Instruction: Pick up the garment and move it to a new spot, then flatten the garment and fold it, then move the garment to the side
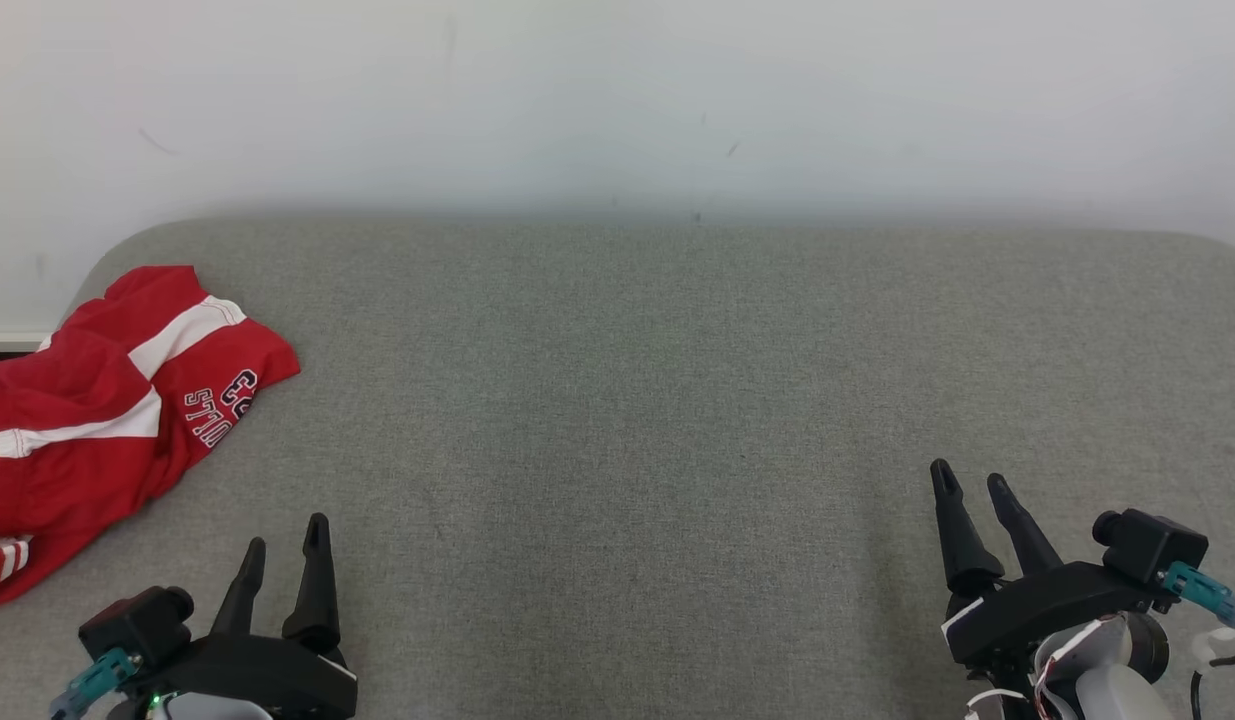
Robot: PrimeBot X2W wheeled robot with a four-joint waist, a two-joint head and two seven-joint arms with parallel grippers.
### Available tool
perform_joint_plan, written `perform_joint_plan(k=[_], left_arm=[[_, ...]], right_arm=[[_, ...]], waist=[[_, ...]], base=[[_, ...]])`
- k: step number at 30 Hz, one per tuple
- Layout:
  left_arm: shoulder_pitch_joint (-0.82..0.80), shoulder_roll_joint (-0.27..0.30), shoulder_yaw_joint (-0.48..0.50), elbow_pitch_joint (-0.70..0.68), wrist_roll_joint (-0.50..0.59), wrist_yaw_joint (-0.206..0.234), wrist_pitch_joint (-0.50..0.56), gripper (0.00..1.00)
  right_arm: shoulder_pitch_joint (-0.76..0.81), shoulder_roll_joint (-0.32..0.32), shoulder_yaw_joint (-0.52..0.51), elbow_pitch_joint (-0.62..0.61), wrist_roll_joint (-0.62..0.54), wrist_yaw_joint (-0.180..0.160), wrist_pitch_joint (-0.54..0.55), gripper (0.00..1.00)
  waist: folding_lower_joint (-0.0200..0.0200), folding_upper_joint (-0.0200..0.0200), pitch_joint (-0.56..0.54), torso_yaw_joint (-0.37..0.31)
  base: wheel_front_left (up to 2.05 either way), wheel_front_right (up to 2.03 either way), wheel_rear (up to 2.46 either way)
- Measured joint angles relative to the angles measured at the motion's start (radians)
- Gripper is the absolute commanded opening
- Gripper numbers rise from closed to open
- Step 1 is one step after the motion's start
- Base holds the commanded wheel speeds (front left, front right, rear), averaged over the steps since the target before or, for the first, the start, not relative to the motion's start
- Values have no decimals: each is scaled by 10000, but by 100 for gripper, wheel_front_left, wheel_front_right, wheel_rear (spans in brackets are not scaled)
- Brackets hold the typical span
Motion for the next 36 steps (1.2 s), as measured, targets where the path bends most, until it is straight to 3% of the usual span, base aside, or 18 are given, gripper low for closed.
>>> perform_joint_plan(k=[18,36], left_arm=[[-131,230,-449,199,1670,458,-539,100],[-131,370,-972,447,2755,339,-972,100]], right_arm=[[-158,-84,190,236,-1739,13,-278,100],[-241,-159,435,683,-2857,23,-545,100]], waist=[[0,0,43,60],[0,0,-140,102]], base=[[0,0,0],[0,0,0]])
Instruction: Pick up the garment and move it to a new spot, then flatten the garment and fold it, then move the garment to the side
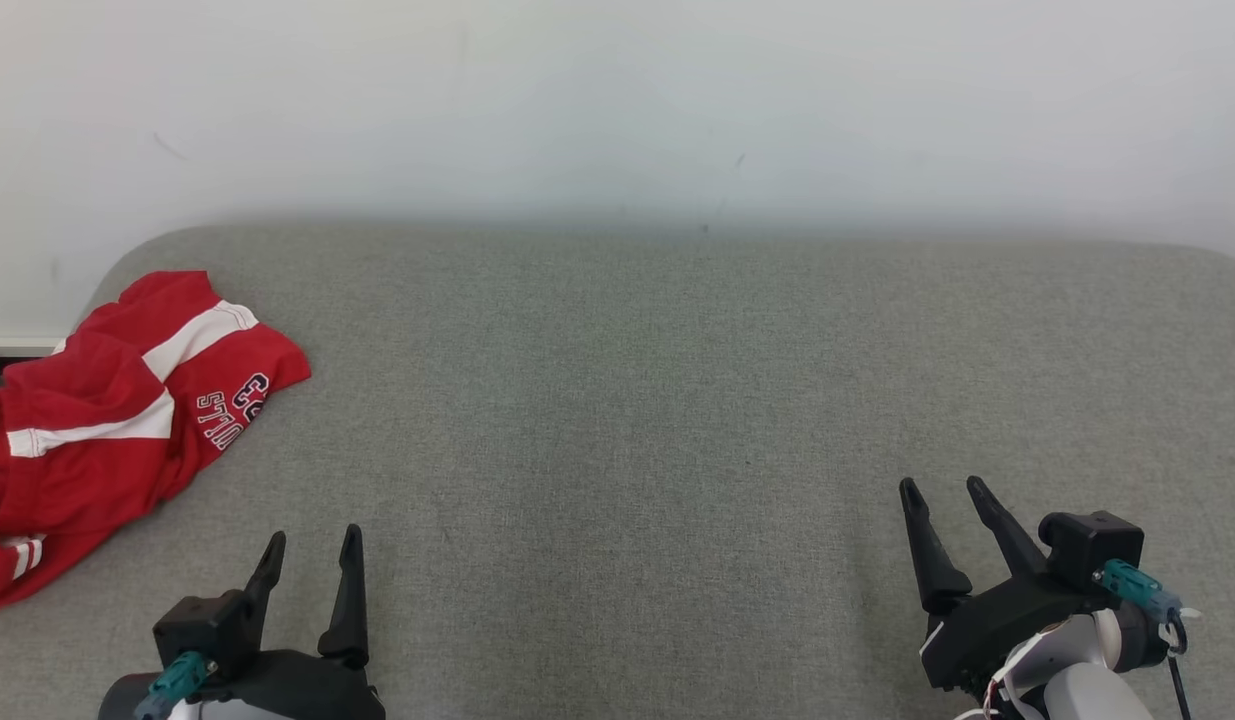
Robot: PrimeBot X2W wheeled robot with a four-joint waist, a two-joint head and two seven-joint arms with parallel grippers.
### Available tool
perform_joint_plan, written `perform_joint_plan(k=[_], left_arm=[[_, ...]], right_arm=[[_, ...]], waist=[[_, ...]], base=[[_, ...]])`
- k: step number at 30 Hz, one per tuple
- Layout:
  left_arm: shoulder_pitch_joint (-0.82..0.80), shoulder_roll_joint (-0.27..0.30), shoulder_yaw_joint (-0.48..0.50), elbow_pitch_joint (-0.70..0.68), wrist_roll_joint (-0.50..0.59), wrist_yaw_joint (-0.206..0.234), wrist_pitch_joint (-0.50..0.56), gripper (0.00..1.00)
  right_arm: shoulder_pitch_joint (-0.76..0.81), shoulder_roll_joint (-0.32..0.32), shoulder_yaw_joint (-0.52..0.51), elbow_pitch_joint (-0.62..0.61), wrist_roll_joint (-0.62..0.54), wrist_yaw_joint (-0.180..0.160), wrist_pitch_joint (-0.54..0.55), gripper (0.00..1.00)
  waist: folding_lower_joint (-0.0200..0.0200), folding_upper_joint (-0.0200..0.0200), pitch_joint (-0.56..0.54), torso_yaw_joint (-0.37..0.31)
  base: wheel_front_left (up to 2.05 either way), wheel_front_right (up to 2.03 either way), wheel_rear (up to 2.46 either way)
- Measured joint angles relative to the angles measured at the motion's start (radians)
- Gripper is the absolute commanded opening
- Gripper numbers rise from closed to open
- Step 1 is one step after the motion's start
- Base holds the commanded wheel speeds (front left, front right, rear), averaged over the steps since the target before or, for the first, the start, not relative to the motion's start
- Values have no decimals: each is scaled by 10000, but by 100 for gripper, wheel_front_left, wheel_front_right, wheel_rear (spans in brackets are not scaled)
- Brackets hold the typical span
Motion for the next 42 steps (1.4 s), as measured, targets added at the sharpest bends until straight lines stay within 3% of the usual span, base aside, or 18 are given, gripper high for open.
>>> perform_joint_plan(k=[22,42], left_arm=[[-214,159,-456,426,917,171,-426,100],[-363,75,-460,548,531,165,-426,100]], right_arm=[[-201,-67,194,343,-1206,4,-391,100],[-272,-86,109,617,-943,4,-631,100]], waist=[[-1,1,61,114],[0,0,139,362]], base=[[0,0,0],[0,0,0]])
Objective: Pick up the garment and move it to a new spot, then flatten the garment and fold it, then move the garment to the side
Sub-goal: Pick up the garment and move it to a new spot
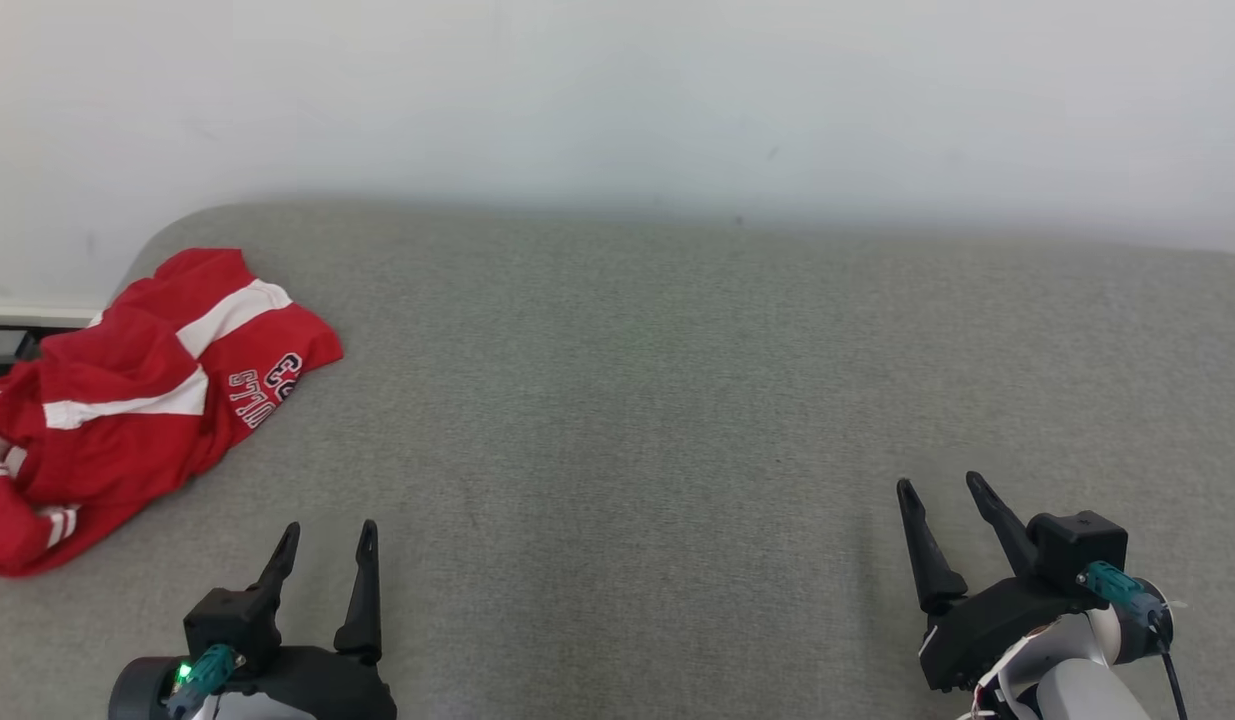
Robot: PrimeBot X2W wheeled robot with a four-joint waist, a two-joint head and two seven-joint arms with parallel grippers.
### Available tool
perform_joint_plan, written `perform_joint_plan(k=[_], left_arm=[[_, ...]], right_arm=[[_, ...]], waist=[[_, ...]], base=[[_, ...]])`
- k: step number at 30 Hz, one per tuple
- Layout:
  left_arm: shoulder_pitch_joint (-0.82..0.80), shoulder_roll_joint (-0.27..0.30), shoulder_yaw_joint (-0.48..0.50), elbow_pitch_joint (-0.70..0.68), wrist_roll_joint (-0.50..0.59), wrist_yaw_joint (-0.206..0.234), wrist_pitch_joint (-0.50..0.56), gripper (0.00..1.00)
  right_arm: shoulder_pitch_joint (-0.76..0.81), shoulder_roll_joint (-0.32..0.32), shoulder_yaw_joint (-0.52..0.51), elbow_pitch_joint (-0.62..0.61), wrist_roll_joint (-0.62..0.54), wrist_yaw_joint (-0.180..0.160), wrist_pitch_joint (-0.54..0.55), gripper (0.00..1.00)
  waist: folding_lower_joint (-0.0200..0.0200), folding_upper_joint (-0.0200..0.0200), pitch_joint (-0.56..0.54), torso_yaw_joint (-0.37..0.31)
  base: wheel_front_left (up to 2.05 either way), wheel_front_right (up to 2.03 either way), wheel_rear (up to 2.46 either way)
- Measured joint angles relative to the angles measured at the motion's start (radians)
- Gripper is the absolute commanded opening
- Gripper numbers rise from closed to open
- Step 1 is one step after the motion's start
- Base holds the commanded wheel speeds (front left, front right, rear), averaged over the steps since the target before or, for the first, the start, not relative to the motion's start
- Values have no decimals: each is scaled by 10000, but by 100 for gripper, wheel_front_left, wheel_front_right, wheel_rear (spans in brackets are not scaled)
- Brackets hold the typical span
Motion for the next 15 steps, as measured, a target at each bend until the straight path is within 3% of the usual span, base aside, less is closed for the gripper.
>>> perform_joint_plan(k=[15], left_arm=[[-3,-25,-13,33,-221,182,-2,100]], right_arm=[[31,0,63,-161,-42,2,13,100]], waist=[[0,0,-15,1817]], base=[[0,0,0]])
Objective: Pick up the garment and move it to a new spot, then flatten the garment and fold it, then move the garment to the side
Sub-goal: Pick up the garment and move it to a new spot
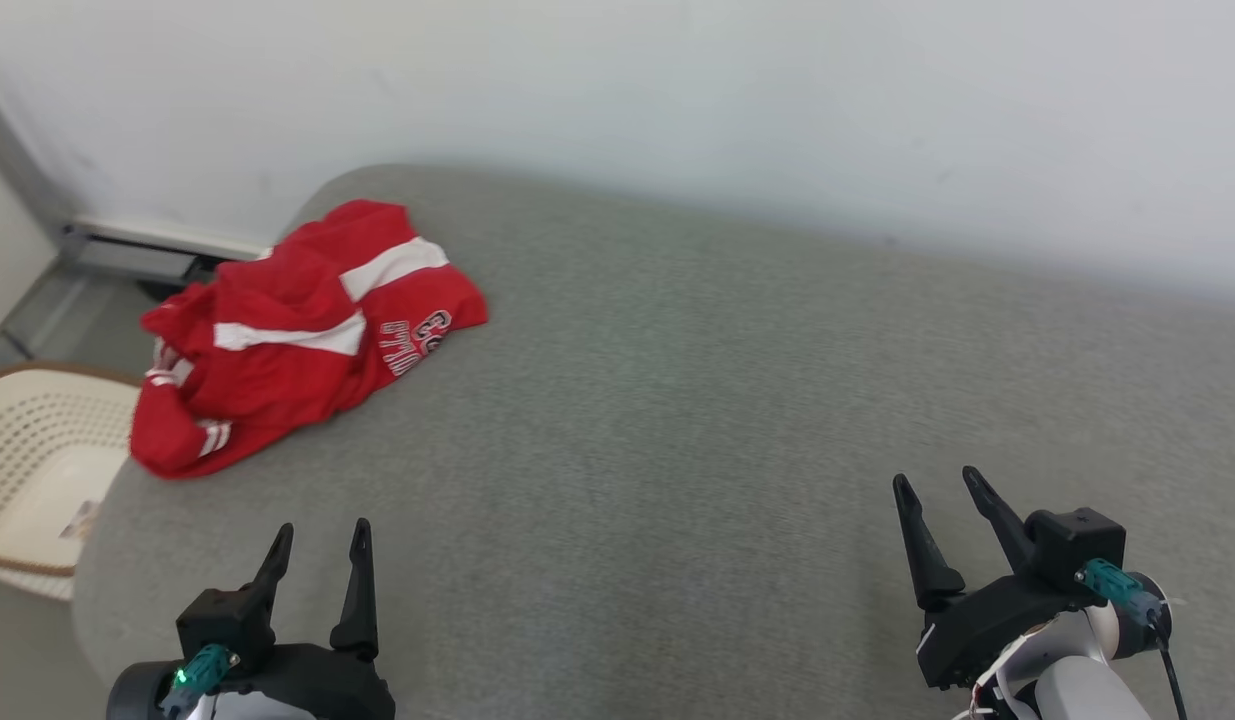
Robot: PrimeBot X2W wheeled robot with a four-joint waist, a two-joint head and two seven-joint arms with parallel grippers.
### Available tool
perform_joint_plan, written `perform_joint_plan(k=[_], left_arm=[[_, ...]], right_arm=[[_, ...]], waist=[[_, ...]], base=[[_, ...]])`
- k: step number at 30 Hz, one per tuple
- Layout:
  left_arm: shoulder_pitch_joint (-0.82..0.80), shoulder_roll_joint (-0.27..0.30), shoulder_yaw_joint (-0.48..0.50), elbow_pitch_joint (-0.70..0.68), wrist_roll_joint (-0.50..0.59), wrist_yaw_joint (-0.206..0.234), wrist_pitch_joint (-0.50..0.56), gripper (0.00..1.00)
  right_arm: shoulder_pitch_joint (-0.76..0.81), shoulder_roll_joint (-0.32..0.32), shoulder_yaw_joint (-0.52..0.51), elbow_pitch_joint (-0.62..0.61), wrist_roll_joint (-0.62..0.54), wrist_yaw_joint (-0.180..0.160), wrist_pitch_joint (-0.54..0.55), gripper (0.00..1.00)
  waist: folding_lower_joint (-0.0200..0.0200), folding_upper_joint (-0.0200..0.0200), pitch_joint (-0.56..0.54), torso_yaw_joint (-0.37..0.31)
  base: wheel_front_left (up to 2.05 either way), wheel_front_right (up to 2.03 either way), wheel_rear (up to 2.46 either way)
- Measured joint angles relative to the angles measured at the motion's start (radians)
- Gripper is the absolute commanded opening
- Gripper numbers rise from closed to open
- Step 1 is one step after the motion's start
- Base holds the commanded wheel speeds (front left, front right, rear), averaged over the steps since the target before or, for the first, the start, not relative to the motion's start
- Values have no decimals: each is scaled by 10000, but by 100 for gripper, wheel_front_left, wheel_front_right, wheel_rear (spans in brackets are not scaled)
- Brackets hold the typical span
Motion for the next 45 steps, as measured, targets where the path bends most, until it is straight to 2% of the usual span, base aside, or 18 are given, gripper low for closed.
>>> perform_joint_plan(k=[9,16,33,39,45], left_arm=[[6,-59,-36,-50,-61,169,-2,100],[145,0,128,-194,-180,311,-6,100],[50,-67,201,-196,-464,330,203,100],[-925,-268,305,502,-1312,-104,1528,100],[-2729,-485,311,1448,-1948,-552,2961,100]], right_arm=[[-5,-2,15,-251,-52,0,96,100],[-152,6,276,-314,-56,0,190,100],[-252,0,510,-387,-96,0,316,100],[-275,2,577,-635,-259,0,514,100],[-282,6,303,-1335,-729,0,920,100]], waist=[[0,0,89,1696],[0,0,255,2557],[0,0,452,2755],[0,0,636,2751],[0,0,1094,2755]], base=[[0,0,0],[0,0,0],[0,0,0],[0,0,0],[0,0,0]])
